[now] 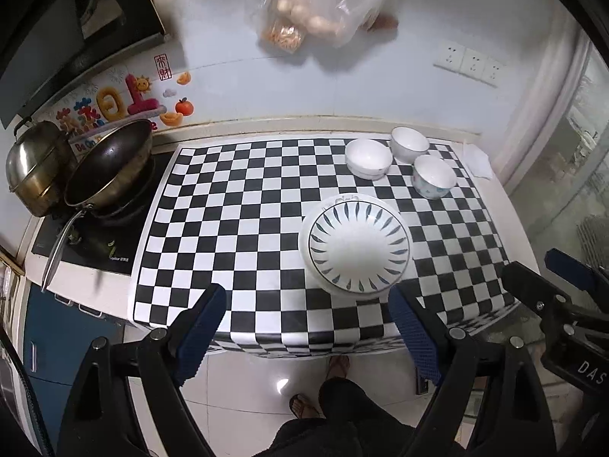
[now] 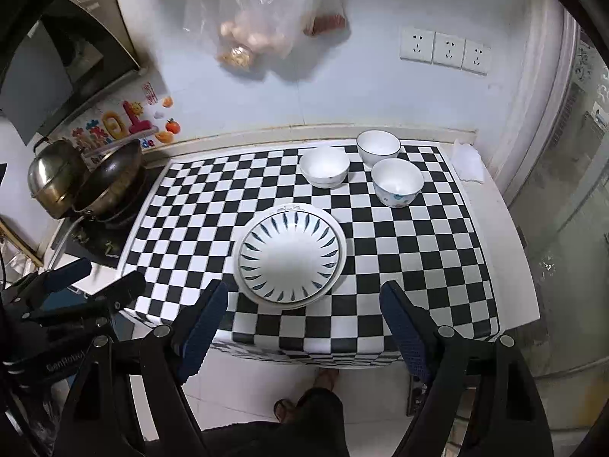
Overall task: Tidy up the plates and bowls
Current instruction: 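Open both tools and pull them back from the plate stack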
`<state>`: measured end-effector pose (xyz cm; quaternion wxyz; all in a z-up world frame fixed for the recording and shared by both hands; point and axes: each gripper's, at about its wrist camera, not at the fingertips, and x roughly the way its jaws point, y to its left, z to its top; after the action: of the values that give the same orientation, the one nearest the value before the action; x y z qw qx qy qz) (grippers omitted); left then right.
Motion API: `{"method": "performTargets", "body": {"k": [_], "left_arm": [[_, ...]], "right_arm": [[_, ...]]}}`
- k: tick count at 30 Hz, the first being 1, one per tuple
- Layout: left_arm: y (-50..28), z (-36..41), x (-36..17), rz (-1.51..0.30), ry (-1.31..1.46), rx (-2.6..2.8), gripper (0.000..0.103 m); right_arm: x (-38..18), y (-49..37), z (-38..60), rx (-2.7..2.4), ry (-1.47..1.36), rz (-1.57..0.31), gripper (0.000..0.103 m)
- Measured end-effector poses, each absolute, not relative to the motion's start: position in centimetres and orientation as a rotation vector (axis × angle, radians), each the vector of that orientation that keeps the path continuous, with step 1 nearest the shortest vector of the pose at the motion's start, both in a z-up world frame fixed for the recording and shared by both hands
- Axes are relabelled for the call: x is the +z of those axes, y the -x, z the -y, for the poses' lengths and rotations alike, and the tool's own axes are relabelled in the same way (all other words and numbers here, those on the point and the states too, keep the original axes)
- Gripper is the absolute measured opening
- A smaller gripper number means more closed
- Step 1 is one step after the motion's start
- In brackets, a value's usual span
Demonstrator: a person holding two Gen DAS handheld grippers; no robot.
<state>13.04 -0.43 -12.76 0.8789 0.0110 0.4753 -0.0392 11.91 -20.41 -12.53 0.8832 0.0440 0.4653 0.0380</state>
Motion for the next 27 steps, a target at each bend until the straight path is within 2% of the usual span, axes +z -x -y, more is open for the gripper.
{"method": "performTargets", "body": {"k": [9,17,27], "left_arm": [[-11.2,0.3,-11.5,-0.967,-0.025,-0.083,0.087],[-13.0,0.4,-11.5,-0.965,-0.014,-0.073,0.087],[-22.6,1.8,-14.9,-1.080,0.057,-0.098,0.087]], "right_arm": [[-10.5,-9.8,19.4,0.091,-0.099,-0.929,0.084],[-10.3,-11.3,19.7,0.086,-0.118,-0.937,0.084],[-13.6,-19.4,23.3,0.049,-0.147,-0.999,0.084]]}}
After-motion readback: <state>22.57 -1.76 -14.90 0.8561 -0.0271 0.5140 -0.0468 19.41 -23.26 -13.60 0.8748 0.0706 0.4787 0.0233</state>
